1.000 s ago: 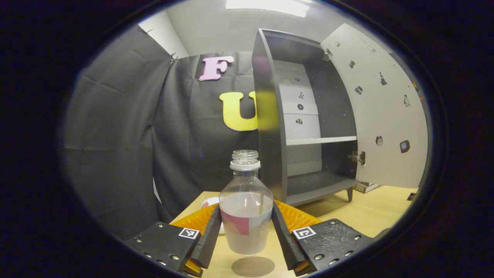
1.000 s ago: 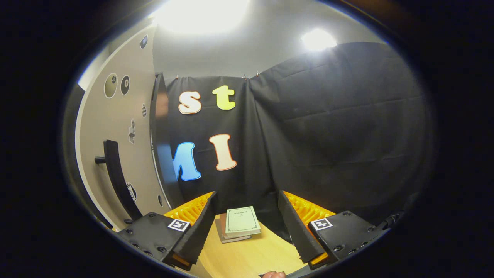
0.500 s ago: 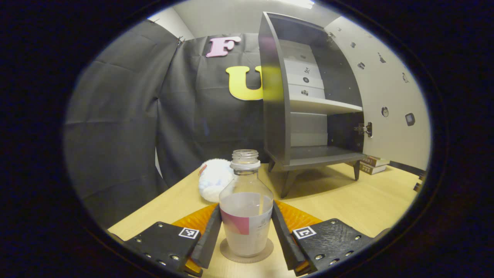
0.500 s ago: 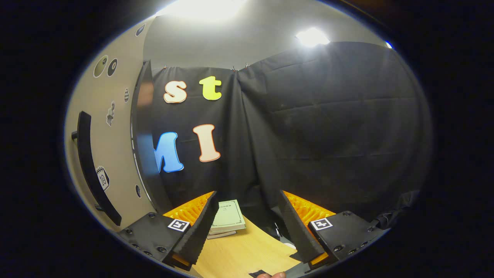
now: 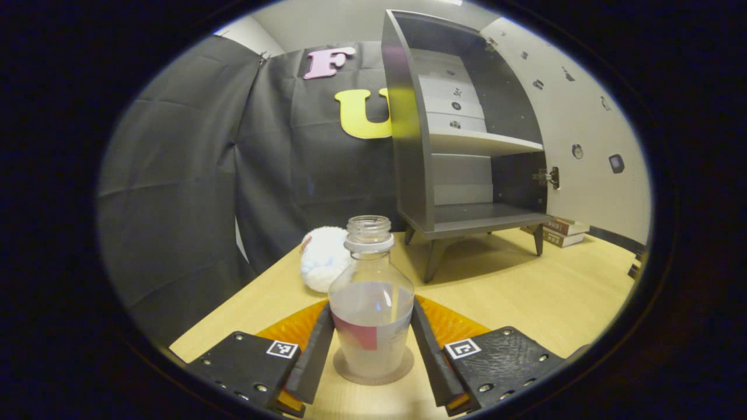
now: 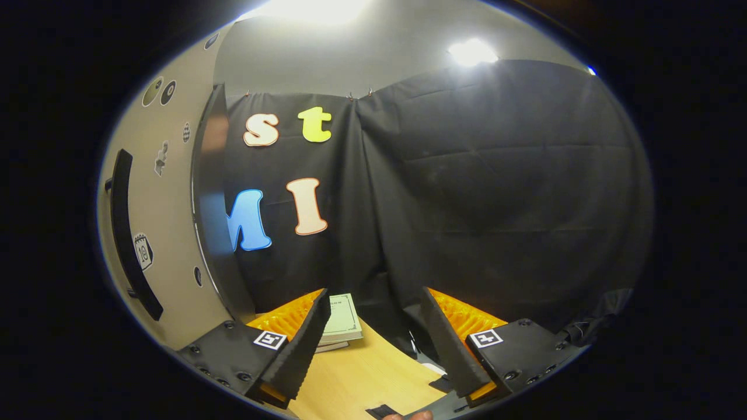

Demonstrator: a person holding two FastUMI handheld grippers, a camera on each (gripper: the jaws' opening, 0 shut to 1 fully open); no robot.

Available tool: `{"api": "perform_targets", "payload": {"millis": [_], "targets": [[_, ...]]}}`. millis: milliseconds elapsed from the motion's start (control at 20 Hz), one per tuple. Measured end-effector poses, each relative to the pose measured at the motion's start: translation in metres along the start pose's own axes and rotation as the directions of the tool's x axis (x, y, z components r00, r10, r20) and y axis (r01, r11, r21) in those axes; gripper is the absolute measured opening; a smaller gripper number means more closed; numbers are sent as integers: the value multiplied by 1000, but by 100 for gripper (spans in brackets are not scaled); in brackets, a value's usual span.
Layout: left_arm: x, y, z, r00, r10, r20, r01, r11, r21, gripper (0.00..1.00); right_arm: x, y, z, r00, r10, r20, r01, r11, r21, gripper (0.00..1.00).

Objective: Open the cabinet door with the right hand, grasp the bottle in the cabinet with the left hand and place it on the coaster, then close the cabinet door with the right hand.

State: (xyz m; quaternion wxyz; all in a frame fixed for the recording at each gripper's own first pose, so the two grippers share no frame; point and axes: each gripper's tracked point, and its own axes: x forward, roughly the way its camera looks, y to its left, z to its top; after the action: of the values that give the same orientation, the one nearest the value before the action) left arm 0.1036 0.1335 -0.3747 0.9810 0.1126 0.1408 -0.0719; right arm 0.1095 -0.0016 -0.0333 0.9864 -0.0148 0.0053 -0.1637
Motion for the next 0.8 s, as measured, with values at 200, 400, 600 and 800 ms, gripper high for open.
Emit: {"api": "perform_targets", "payload": {"millis": [200, 400, 600, 800], "targets": [[-4, 2, 31, 1000, 11, 7, -12, 996, 84, 89, 1, -10, -7, 1000, 8, -8, -8, 1000, -5, 98], [-31, -5, 77, 999, 10, 53, -17, 991, 131, 88, 8, -22, -15, 1000, 8, -6, -8, 1000, 5, 98], [-68, -10, 123, 996, 54, 72, -63, 990, 127, 89, 9, -29, -10, 999, 20, 26, -21, 999, 38, 98], [-102, -34, 156, 998, 70, 8, -70, 994, 87, 88, 9, -35, -21, 998, 50, 32, -48, 998, -46, 98]]}}
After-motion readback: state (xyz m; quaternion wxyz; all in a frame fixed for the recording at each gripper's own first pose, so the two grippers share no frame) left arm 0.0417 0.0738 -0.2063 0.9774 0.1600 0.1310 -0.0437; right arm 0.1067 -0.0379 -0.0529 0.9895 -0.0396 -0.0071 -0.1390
